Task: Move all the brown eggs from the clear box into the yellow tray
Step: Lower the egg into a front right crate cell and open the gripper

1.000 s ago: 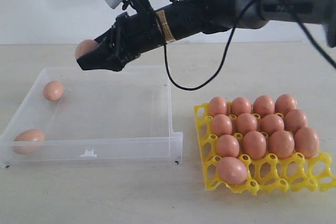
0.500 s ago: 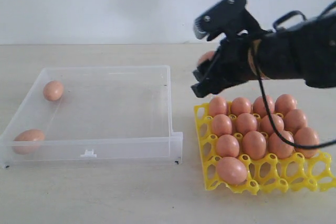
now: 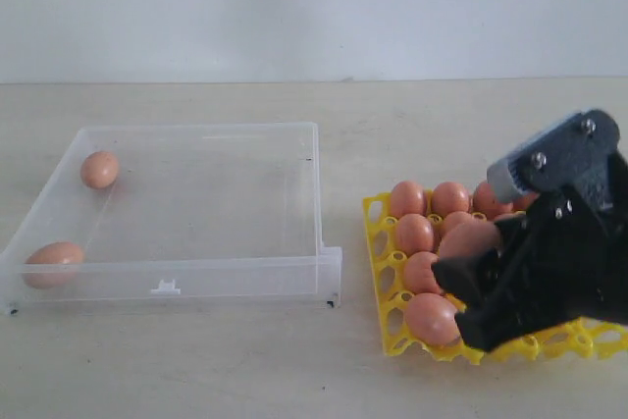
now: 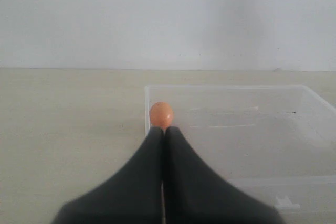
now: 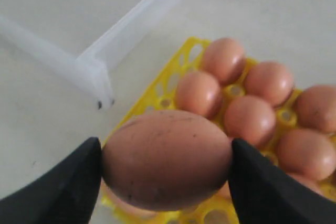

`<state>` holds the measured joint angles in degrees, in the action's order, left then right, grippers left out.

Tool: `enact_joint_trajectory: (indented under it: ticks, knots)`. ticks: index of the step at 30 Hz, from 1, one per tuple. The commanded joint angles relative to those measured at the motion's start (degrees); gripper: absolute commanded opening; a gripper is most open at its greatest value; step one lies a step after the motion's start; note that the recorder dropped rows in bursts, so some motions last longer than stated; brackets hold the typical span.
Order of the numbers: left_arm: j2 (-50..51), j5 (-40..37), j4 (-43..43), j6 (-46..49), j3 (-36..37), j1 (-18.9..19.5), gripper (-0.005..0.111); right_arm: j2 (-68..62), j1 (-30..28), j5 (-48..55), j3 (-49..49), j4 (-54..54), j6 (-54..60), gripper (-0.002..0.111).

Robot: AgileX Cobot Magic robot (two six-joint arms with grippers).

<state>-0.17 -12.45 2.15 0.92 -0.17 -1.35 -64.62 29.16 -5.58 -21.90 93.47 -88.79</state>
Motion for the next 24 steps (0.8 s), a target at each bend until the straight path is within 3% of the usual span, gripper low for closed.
enact_joint_trajectory:
  ticks: [1, 14, 24]
  knots:
    - [0.17, 0.48, -0.02, 0.23, 0.17, -0.45, -0.004, 0.13, 0.02, 1.14, 4.7, -3.05, -0.23, 0.0]
    - [0.17, 0.48, -0.02, 0.23, 0.17, -0.45, -0.004, 0.98, 0.02, 5.58, 6.44, -7.47, -2.05, 0.0]
    - [0.17, 0.48, -0.02, 0.23, 0.17, -0.45, -0.004, -13.69, 0.02, -0.73, 3.94, -6.91, -1.48, 0.0]
